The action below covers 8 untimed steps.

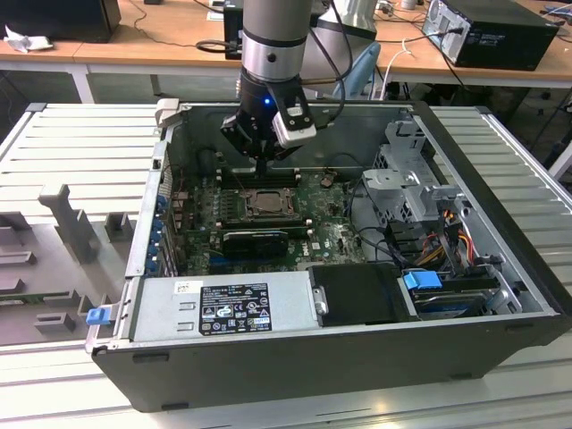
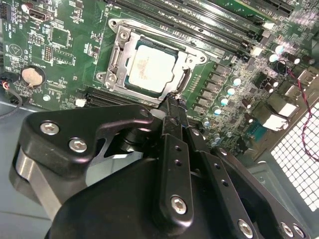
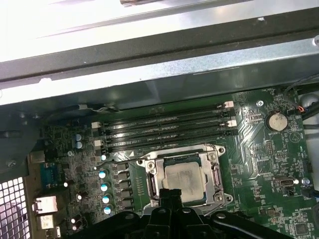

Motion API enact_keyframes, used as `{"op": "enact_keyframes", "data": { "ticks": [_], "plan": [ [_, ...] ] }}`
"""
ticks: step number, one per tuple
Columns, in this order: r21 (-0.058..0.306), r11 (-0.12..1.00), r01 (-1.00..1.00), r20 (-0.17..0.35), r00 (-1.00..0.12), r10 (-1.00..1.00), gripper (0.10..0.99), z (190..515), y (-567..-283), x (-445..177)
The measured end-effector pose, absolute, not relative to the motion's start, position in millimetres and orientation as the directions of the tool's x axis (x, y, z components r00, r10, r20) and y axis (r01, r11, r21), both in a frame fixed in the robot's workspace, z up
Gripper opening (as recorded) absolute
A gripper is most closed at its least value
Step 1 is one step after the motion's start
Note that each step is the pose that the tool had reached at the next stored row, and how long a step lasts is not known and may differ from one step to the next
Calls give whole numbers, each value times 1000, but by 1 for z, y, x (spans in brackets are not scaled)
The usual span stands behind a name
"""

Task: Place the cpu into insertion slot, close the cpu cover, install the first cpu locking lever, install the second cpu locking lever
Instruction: 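Install the first cpu locking lever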

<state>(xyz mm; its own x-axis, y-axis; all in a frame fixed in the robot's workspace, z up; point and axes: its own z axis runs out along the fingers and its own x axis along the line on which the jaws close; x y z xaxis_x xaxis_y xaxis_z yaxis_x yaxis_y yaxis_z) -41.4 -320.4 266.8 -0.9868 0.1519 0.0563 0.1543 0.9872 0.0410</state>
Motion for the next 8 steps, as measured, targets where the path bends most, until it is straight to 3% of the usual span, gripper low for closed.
{"op": "enact_keyframes", "data": {
  "ticks": [8],
  "plan": [
    [39,992,118,55,-992,116,106,267,-320,-41]
  ]
}}
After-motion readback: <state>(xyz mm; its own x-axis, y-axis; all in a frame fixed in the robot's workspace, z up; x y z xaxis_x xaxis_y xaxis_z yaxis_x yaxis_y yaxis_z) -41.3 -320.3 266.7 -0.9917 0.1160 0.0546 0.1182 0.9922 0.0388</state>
